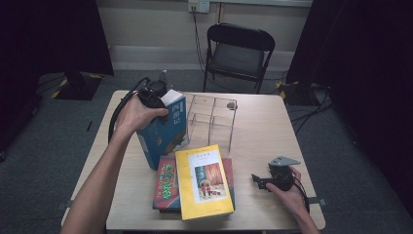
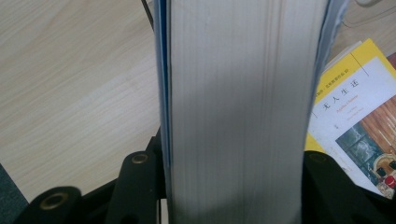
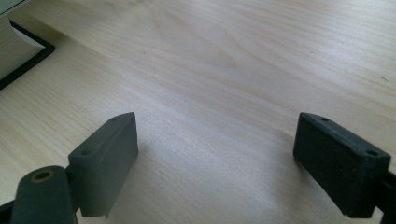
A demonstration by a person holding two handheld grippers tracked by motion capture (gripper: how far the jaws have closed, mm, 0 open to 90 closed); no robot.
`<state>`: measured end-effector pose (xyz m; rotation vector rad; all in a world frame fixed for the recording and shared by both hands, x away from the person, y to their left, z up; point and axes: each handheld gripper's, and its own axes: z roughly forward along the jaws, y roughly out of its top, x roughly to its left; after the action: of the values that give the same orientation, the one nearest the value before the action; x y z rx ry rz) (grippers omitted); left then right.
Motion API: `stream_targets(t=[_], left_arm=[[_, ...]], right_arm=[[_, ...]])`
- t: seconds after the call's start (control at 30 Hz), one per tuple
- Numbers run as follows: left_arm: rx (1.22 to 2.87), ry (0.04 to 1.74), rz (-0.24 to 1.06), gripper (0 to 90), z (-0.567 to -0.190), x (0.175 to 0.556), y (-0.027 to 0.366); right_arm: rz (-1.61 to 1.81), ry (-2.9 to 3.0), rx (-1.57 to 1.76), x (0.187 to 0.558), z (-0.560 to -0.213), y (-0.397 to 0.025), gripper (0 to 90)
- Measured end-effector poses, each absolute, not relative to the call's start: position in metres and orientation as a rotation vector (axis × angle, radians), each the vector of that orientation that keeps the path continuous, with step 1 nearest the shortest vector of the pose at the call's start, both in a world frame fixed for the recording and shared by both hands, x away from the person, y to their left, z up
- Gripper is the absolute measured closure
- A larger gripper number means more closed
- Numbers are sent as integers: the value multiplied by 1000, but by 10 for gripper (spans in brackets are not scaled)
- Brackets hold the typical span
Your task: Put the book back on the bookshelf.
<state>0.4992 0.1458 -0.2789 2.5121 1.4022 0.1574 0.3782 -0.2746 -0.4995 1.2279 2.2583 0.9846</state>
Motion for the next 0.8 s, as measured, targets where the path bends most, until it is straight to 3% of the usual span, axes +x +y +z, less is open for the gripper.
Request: stream_targets(t=[0.8], left_arm=[[2525,1453,130,611,-270,501,138]], right_arm=[[988,2260,1225,379,-500,-275,140]])
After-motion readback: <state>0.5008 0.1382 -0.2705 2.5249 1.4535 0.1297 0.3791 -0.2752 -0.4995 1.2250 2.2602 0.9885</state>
